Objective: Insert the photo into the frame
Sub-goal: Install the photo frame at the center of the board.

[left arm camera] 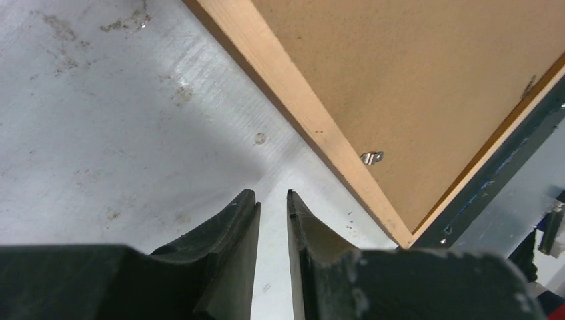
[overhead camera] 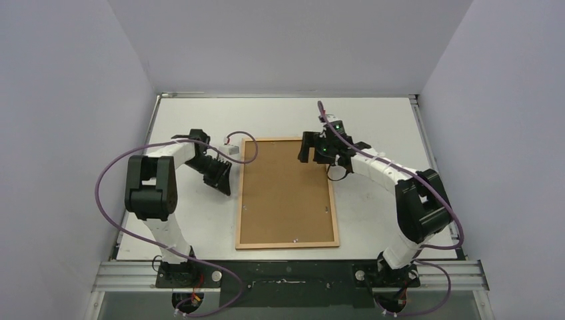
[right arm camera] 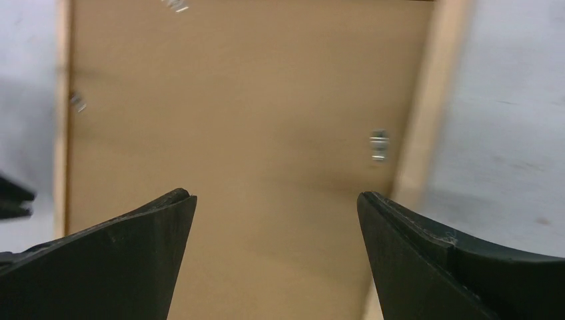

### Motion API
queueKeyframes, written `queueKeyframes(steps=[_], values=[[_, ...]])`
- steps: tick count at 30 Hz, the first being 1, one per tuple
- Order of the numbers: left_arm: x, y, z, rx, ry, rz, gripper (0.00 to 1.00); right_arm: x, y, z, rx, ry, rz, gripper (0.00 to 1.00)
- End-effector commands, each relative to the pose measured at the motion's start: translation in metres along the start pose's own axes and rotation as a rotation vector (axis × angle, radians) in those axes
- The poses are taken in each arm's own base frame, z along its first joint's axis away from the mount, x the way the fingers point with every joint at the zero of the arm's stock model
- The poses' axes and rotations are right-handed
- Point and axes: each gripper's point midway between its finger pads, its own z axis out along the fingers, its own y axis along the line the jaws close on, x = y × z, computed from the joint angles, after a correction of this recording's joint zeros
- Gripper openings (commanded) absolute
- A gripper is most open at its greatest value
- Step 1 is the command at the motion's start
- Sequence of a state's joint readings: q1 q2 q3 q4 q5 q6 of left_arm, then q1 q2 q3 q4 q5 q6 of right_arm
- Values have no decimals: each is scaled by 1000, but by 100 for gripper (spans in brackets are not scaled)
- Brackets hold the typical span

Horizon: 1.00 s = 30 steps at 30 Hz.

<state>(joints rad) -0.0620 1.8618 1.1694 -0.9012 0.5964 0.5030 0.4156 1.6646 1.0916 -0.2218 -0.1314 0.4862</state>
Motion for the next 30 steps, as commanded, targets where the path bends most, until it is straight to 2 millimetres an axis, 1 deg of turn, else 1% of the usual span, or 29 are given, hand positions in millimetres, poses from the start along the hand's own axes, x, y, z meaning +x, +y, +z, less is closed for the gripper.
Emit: queueKeyframes(steps=[1,5,8,11,13,17,22,30], values=[[-20,-17,-12,70,-91,0,20,-15,87,-20,-317,-72,-193,98],[-27,-33,-8,190,-96,-121,21,15,131,-24,-504,22,-348,97],[-31,-34,0,226,-98,-199,21,51,172,-31,-662,138,-482,96],[-33,-33,7,250,-89,-254,21,85,203,-38,-771,240,-643,96],[-34,-32,11,259,-84,-276,21,107,211,-37,-801,327,-685,96],[-35,-26,16,234,-79,-282,21,131,228,-34,-865,393,-765,96],[-32,-18,21,194,-66,-300,16,150,242,-32,-921,444,-786,96],[-27,-12,28,172,-48,-342,7,182,254,-25,-966,527,-823,93]])
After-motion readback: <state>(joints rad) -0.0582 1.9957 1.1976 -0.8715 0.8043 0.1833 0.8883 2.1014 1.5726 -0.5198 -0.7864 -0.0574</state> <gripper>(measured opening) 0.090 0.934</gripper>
